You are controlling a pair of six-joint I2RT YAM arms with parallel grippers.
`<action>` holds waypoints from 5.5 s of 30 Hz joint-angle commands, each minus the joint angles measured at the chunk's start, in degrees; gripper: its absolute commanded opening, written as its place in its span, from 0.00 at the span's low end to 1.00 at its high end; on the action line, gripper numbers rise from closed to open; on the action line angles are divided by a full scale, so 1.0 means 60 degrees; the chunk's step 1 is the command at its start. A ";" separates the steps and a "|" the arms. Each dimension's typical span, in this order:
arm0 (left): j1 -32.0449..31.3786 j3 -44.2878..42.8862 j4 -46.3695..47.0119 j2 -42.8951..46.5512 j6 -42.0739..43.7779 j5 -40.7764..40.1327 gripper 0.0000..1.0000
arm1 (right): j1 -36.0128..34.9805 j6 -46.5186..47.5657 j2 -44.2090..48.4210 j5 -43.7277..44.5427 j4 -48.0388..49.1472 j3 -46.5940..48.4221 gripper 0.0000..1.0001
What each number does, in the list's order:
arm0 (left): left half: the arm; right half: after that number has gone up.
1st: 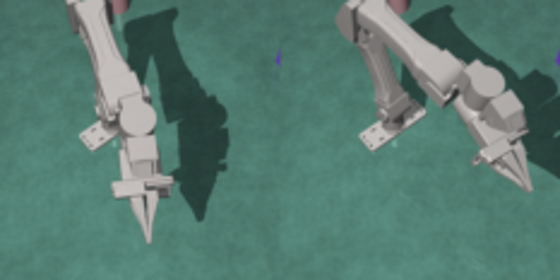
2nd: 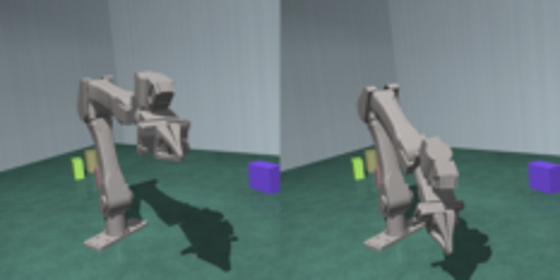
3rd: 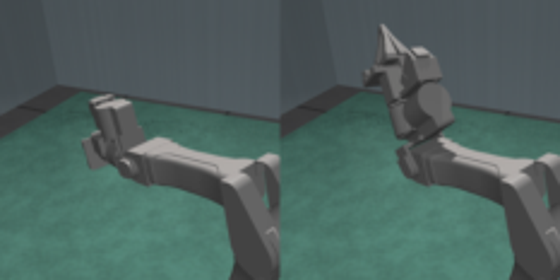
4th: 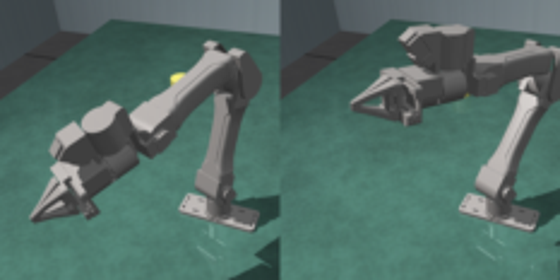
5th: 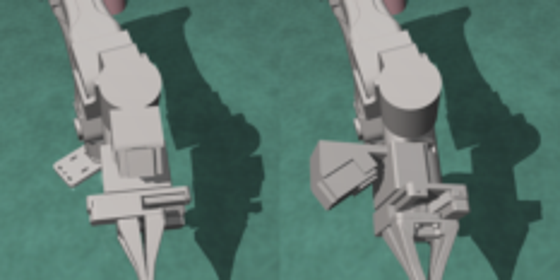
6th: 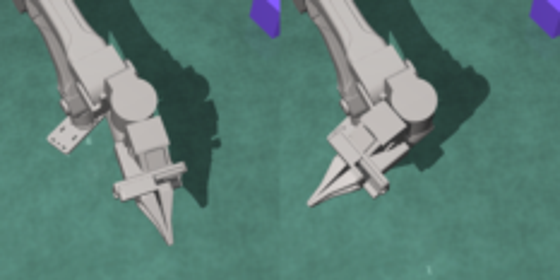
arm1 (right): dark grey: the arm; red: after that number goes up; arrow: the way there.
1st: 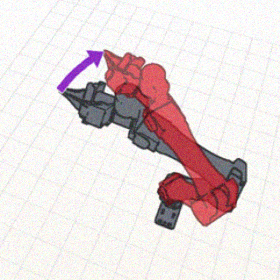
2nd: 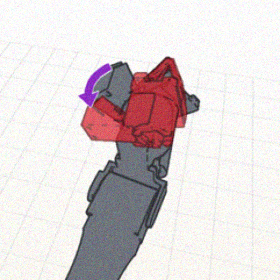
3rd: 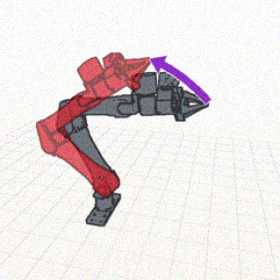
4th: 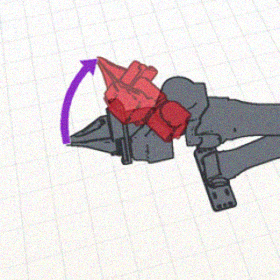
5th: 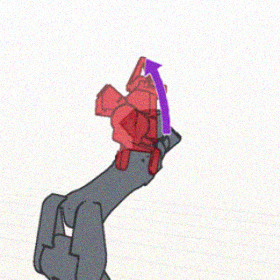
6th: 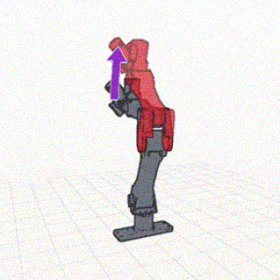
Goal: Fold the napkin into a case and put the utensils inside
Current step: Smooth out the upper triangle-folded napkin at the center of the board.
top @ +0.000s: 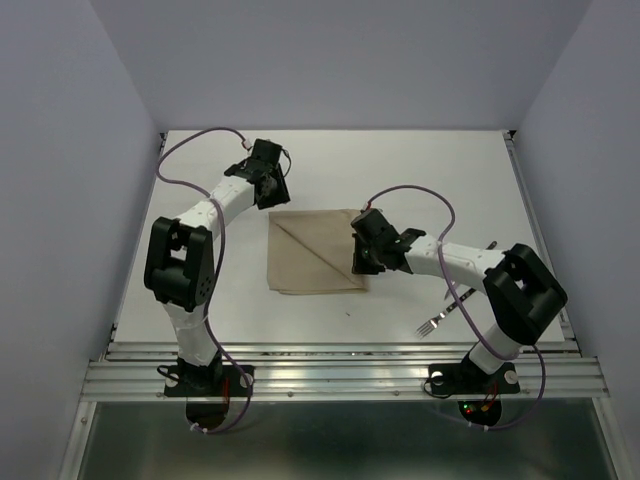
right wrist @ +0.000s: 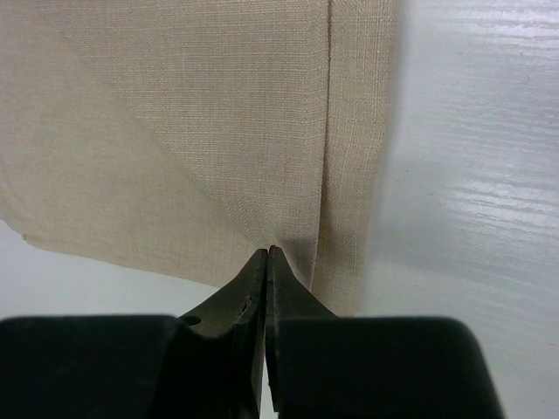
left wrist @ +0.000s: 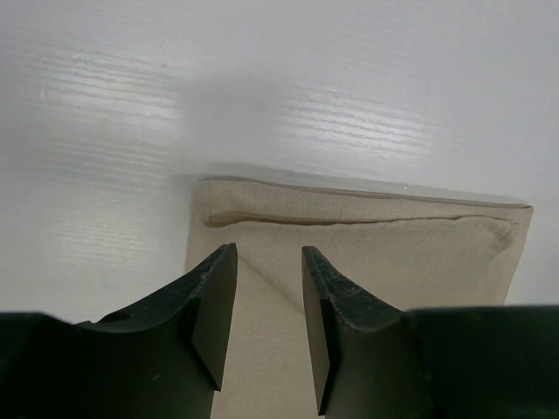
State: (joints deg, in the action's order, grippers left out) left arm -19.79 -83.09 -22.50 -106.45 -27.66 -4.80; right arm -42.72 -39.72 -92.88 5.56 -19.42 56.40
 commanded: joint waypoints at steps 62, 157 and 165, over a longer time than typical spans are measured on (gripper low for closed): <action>0.0076 -0.0068 -0.0264 -0.0304 0.0040 -0.0255 0.00 | 0.0001 -0.0513 0.0070 0.0684 0.0278 -0.0934 0.04; -0.1038 0.2159 0.1466 0.0442 -0.0546 0.1459 0.00 | 0.0001 -0.0103 -0.0535 -0.0225 0.0996 0.0927 0.04; -0.1140 0.2495 0.1436 0.1043 -0.0663 0.1576 0.00 | 0.0001 -0.0190 0.0392 0.0055 0.0600 -0.0668 0.04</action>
State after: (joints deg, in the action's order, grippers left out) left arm -25.87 -69.54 -13.63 -103.98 -31.44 4.40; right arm -42.44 -40.73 -91.05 4.43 -14.04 56.55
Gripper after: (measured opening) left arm 0.087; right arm 0.046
